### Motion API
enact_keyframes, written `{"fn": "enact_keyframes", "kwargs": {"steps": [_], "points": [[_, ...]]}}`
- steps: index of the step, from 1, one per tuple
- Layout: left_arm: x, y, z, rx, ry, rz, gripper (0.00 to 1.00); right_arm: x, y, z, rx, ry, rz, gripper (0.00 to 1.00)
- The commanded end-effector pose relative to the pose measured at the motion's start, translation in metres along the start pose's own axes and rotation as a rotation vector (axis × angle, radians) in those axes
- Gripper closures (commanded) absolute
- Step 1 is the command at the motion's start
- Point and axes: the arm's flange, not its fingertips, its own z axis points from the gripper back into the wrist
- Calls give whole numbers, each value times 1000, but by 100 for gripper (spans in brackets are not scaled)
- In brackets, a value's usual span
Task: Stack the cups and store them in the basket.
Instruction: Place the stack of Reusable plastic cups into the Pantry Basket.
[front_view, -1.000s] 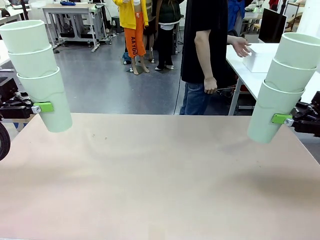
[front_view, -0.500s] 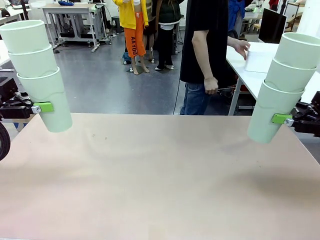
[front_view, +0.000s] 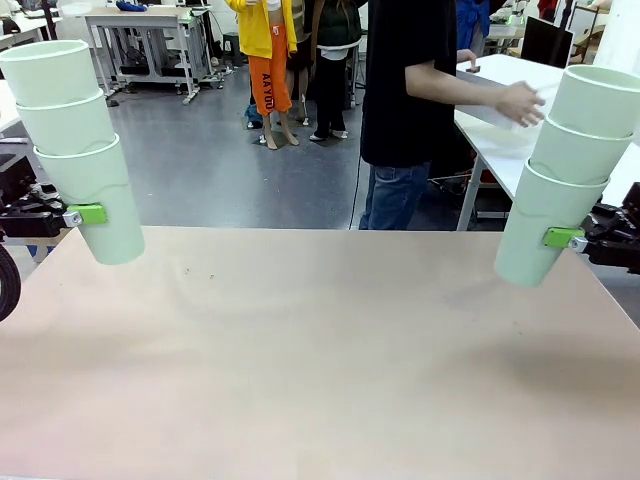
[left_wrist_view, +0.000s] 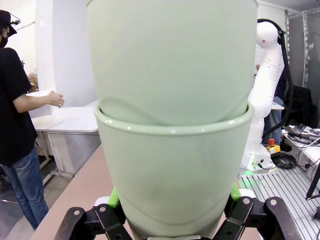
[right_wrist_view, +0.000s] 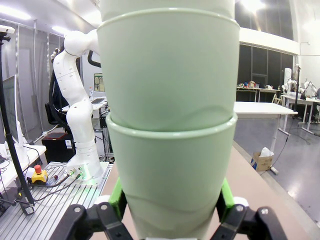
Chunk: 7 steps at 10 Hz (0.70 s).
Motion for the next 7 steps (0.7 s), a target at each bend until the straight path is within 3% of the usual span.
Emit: {"fn": "enact_keyframes", "kwargs": {"steps": [1, 7], "points": [[3, -1, -1, -2, -10, -9, 13, 3, 1, 1, 1, -6, 9, 14], [3, -1, -1, -2, -10, -9, 13, 3, 1, 1, 1, -6, 9, 14]]}}
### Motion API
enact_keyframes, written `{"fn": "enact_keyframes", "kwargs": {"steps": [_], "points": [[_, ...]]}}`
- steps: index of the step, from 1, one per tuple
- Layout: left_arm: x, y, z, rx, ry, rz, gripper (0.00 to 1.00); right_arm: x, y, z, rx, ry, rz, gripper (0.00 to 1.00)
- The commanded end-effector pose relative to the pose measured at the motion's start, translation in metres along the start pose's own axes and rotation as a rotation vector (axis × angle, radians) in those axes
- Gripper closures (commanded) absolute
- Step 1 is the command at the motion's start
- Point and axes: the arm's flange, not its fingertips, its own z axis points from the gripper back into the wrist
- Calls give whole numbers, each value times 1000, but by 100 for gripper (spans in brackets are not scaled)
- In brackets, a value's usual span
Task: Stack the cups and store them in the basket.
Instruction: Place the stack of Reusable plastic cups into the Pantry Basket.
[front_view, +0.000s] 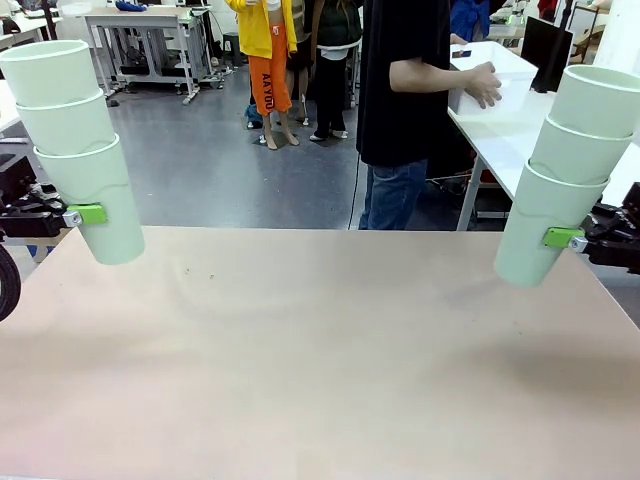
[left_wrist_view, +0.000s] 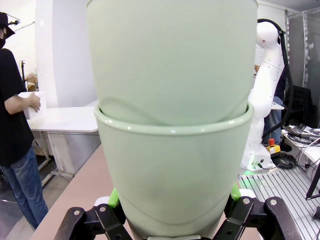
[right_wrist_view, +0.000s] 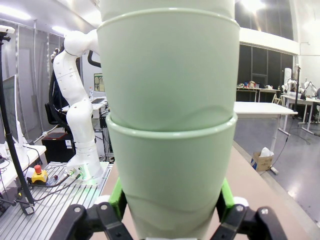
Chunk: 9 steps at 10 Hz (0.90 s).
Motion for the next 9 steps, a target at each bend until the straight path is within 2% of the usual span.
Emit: {"fn": "enact_keyframes", "kwargs": {"steps": [1, 9], "points": [[3, -1, -1, -2, -10, -9, 13, 3, 1, 1, 1, -6, 9, 14], [3, -1, -1, -2, -10, -9, 13, 3, 1, 1, 1, -6, 9, 14]]}}
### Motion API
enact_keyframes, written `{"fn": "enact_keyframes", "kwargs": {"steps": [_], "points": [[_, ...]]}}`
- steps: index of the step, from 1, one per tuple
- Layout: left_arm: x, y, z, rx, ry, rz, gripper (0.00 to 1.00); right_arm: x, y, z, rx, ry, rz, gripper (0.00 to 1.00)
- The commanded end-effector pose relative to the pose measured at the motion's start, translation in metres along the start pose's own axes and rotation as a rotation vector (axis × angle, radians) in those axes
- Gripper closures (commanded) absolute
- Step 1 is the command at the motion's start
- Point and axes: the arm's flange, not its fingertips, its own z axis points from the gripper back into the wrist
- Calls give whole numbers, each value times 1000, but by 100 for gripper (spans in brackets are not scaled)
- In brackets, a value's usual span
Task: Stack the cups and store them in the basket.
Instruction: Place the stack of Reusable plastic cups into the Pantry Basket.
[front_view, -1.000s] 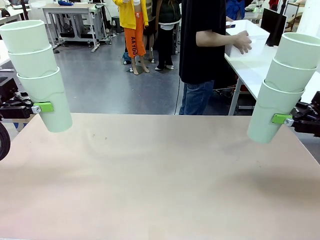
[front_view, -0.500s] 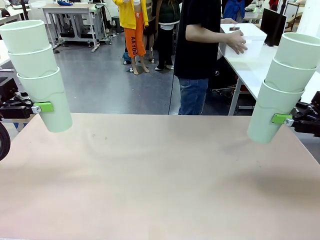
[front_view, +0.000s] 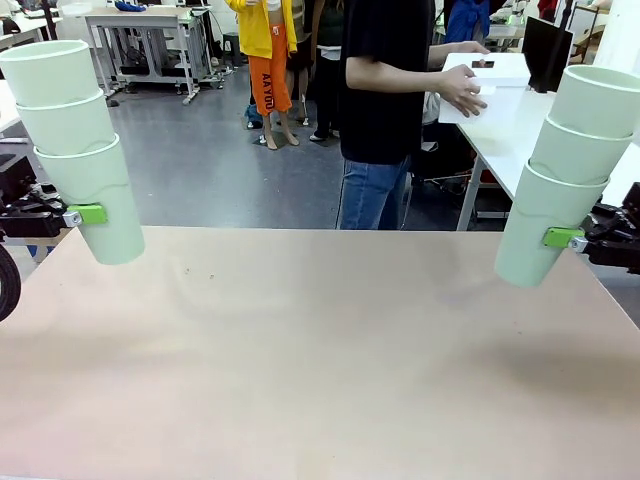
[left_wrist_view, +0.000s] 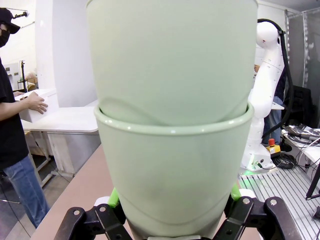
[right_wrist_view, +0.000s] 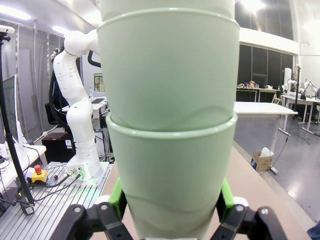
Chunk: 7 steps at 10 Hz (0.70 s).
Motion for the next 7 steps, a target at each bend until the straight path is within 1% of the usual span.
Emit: {"fn": "enact_keyframes", "kwargs": {"steps": [1, 7], "points": [[3, -1, -1, -2, -10, -9, 13, 3, 1, 1, 1, -6, 9, 14], [3, -1, -1, -2, -10, -9, 13, 3, 1, 1, 1, -6, 9, 14]]}}
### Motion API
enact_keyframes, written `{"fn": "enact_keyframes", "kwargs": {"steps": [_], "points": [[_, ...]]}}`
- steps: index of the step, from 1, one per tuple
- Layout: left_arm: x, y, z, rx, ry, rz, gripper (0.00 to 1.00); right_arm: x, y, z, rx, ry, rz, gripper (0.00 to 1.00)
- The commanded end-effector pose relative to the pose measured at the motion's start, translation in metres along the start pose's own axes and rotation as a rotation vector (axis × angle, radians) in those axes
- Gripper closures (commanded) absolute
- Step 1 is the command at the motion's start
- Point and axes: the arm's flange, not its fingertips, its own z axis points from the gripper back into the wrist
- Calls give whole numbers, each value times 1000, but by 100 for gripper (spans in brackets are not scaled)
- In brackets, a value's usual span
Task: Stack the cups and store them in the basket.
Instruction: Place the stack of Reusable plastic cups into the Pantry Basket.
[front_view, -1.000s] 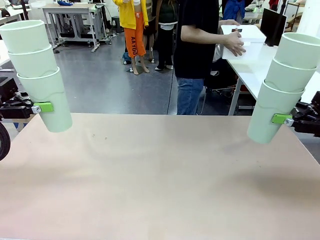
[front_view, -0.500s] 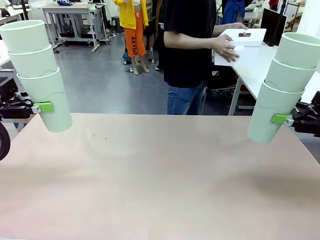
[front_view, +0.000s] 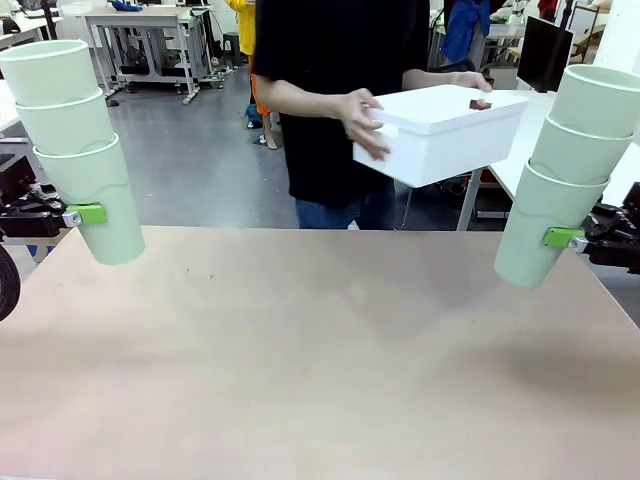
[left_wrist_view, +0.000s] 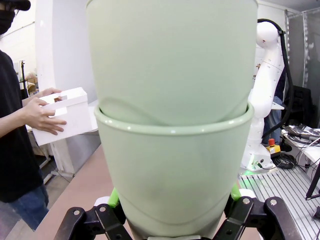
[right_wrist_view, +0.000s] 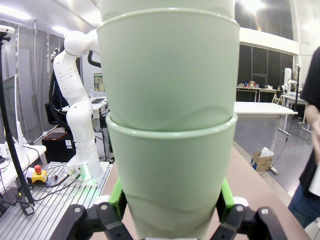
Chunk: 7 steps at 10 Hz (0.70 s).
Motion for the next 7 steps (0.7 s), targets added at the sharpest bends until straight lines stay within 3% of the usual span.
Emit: {"fn": "enact_keyframes", "kwargs": {"steps": [1, 7], "points": [[3, -1, -1, -2, -10, -9, 13, 3, 1, 1, 1, -6, 9, 14], [3, -1, -1, -2, -10, -9, 13, 3, 1, 1, 1, -6, 9, 14]]}}
